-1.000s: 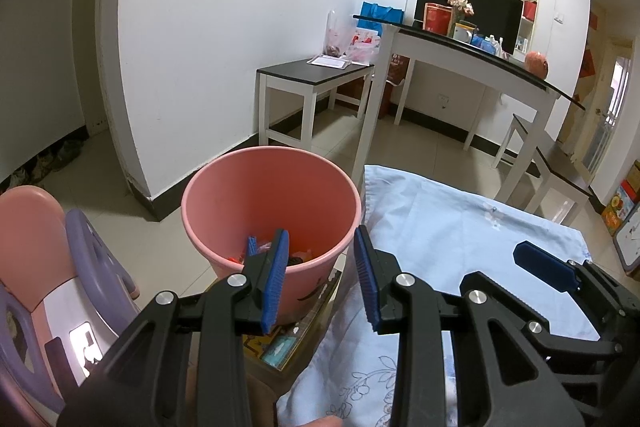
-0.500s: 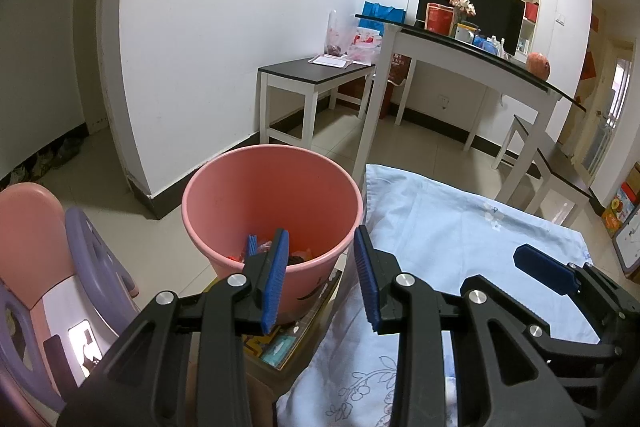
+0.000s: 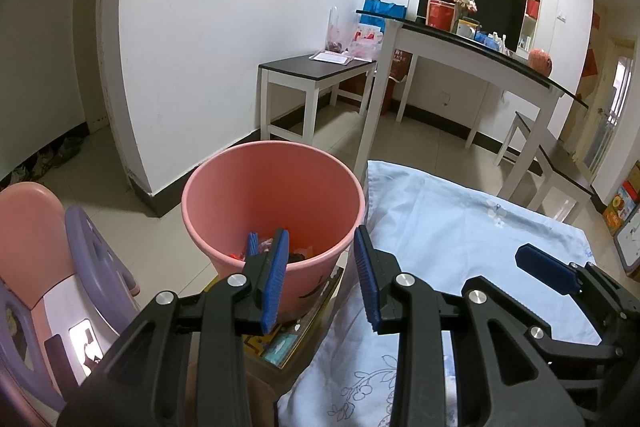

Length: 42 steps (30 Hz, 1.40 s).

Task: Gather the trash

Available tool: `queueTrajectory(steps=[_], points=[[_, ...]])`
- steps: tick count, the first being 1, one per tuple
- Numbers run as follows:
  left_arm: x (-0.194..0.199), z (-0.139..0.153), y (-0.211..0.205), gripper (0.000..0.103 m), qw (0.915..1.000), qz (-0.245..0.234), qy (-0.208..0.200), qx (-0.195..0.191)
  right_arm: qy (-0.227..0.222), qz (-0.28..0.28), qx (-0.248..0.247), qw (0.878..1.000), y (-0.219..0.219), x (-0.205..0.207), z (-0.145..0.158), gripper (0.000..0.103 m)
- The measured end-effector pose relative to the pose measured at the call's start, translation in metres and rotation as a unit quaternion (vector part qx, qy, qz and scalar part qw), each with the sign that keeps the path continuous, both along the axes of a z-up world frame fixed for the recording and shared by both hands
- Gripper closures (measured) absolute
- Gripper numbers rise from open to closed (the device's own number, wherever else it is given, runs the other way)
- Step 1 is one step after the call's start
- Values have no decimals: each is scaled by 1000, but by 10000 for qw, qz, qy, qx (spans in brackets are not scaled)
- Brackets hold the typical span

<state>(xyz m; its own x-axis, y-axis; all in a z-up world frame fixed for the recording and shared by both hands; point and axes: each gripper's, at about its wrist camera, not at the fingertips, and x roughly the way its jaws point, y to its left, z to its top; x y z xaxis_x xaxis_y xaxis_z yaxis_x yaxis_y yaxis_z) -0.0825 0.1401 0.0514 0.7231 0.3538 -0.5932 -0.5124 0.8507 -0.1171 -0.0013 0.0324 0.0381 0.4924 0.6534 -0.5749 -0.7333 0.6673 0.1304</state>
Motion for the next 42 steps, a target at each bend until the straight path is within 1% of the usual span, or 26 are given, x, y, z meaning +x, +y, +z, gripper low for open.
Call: queueTrajectory(steps=[27,42], points=[[5,-14,10,69,9999,-8,141,-45,58,8,-30,10000,-2,7,-8,36],[6,-13,9,69,9999,-2,147,-39,62,7,-33,10000,-2,7,-8,36]])
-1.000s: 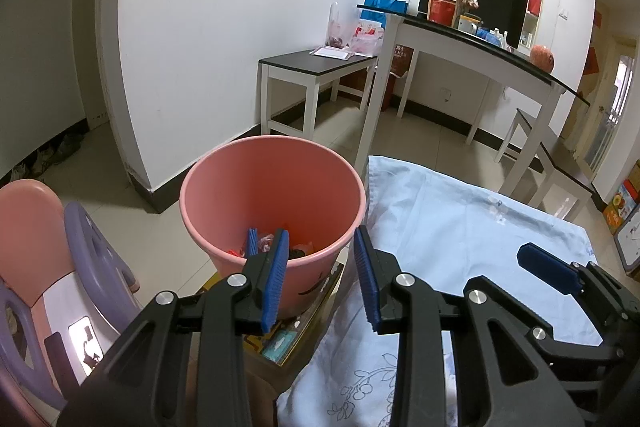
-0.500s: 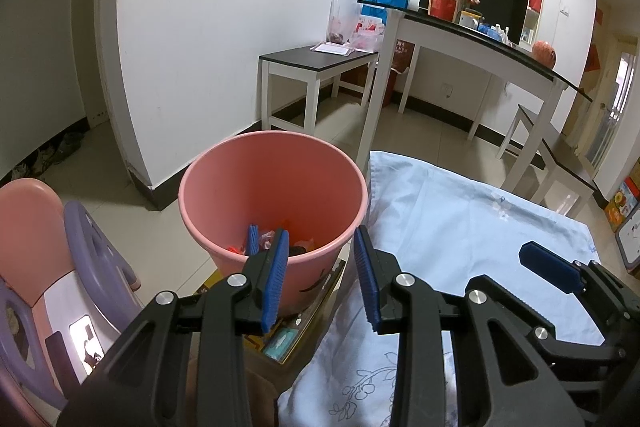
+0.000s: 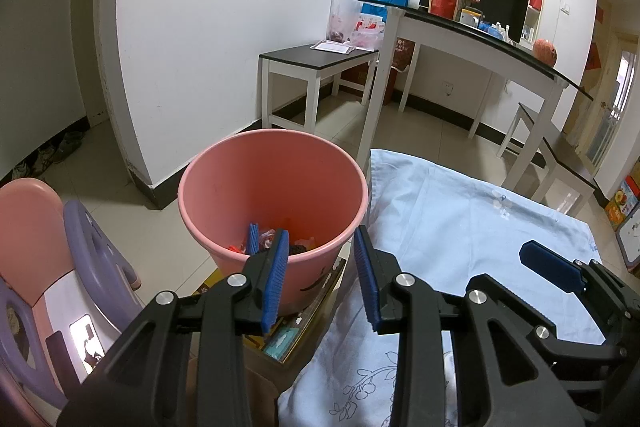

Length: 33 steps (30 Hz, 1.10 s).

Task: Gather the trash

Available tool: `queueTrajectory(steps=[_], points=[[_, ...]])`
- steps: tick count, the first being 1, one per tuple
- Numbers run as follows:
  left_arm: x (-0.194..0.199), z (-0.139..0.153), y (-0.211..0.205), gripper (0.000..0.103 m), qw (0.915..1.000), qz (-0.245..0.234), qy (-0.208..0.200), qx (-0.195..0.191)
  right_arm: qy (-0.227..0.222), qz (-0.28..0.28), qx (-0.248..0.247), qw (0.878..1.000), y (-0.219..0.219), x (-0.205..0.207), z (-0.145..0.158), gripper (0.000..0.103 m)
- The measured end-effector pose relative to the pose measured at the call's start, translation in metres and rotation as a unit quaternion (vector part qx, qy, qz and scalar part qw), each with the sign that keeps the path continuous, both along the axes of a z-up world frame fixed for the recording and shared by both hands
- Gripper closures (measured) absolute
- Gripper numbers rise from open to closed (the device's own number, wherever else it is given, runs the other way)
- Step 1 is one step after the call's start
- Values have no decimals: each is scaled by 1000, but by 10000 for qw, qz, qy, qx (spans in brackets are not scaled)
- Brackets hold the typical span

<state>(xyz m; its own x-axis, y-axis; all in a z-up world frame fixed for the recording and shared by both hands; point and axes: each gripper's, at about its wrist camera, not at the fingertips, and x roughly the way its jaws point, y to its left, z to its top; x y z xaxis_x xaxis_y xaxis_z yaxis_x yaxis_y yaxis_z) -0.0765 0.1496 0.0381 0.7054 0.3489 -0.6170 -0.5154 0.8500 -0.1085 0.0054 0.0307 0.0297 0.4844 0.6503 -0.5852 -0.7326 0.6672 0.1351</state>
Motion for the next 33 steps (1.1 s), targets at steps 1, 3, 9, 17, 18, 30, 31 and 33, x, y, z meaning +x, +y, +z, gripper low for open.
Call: queueTrajectory(steps=[1,3,9,17,18,30,31,33], points=[[0,0,0,69,10000,-4,-3,-3,1,-1,1,10000,0,0,0,36],[1,0,-1,69,10000,5,15,-3,6,-3,1,10000,0,0,0,36],[1,-7,1,69,10000,52,72,-16,8,-1,1,10000,0,0,1,36],[2,-7,0,69,9999,74,142,-4,28,5,-5,10000,-1,-1,-4,36],[3,-6,0,69,9999,71,150,-7,37,5,-8,10000,-1,0,-5,36],[6,-7,0,69,9998,57,207,-29,84,-2,-20,10000,-2,0,-7,36],[6,-8,0,69,9998,56,207,-38,89,1,-18,10000,-2,1,-7,36],[6,-7,0,69,9998,64,207,-27,88,-1,-22,10000,-1,2,-5,36]])
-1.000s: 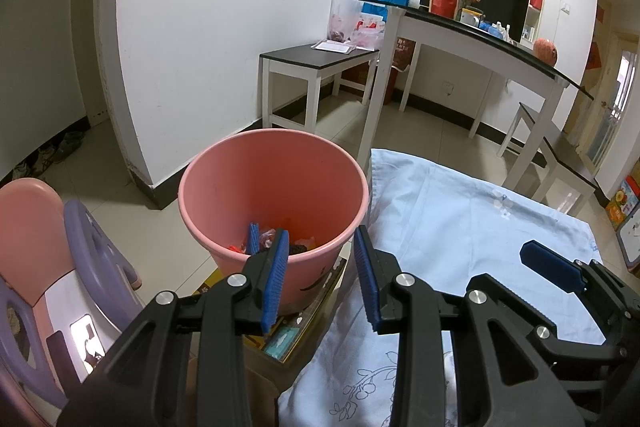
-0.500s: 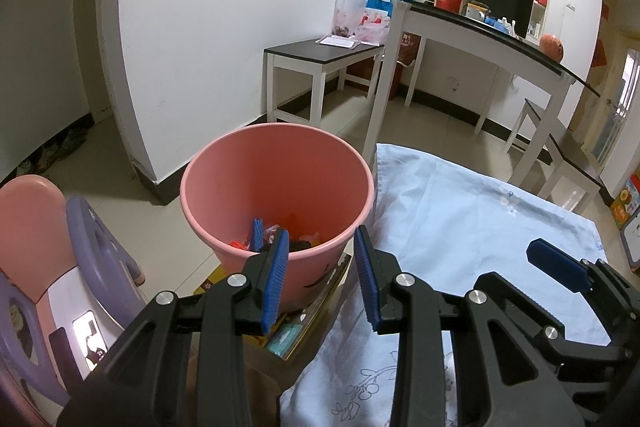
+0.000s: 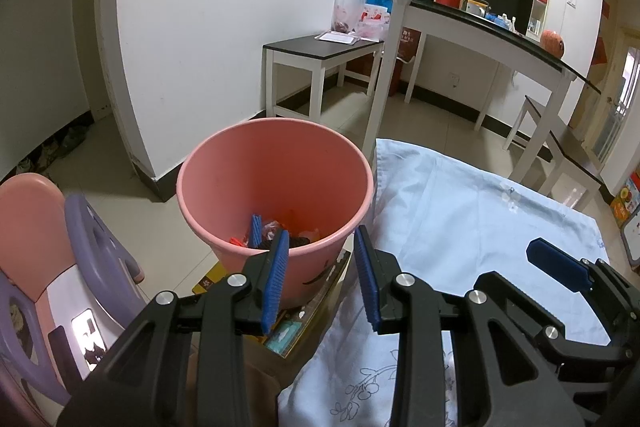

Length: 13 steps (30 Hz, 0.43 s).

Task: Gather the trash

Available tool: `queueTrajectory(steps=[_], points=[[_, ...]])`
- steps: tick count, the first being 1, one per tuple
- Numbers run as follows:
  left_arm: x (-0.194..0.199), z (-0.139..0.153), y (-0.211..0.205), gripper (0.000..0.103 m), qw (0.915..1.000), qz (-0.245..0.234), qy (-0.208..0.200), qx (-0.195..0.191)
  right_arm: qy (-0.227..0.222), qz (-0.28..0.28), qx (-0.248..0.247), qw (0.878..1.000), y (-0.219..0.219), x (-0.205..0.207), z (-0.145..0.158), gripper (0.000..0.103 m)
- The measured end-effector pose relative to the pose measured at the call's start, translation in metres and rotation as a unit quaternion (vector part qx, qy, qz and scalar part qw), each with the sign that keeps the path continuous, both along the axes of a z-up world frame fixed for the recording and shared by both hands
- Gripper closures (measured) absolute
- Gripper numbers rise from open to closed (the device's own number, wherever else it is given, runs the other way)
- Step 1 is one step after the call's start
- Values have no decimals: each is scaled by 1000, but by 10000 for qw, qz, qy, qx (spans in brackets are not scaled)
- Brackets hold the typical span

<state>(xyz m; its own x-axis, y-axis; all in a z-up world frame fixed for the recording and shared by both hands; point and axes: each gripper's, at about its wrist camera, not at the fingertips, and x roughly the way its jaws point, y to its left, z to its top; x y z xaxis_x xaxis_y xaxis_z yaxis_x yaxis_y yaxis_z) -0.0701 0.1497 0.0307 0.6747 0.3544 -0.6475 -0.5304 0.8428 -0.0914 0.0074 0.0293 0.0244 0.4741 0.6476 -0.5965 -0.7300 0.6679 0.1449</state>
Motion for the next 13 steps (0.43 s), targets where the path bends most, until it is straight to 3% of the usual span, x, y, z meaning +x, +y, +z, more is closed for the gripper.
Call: queueTrajectory(steps=[13], points=[[8,-2,-4,69,9998,-124,150,96,31,-43,20,10000,-5,2,1,36]])
